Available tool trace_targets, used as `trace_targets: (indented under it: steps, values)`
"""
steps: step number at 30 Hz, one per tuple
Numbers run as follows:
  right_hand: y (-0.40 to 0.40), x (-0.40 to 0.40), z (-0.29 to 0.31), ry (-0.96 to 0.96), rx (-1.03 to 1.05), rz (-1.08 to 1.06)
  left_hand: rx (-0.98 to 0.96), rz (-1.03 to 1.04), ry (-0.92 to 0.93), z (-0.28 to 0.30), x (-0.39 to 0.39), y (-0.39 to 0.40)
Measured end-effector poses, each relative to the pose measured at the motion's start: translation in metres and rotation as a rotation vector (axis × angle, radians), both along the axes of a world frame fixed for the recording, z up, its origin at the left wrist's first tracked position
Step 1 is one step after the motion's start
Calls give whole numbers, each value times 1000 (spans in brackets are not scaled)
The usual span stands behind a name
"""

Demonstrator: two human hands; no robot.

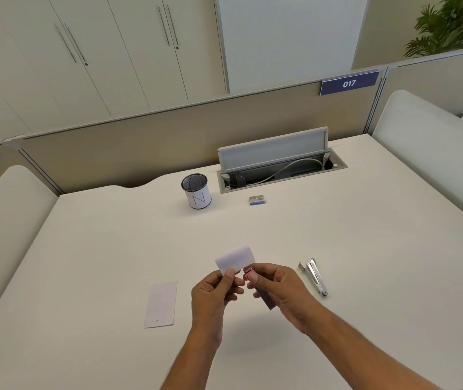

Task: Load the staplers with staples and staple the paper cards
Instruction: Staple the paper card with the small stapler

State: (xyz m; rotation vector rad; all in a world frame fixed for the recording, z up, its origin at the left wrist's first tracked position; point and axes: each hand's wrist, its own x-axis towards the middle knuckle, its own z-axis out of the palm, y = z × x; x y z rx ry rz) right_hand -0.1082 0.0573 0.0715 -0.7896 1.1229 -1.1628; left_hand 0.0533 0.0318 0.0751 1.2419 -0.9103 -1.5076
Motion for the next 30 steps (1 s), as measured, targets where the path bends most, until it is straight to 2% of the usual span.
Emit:
trace_targets:
  steps: [16,30]
  values:
    - [-2,3,3,9,-17,-133,-47,-29,-132,-2,-2,8]
    - [-2,3,2,34,-18,-127,-76,-13,-285,1,-3,7]
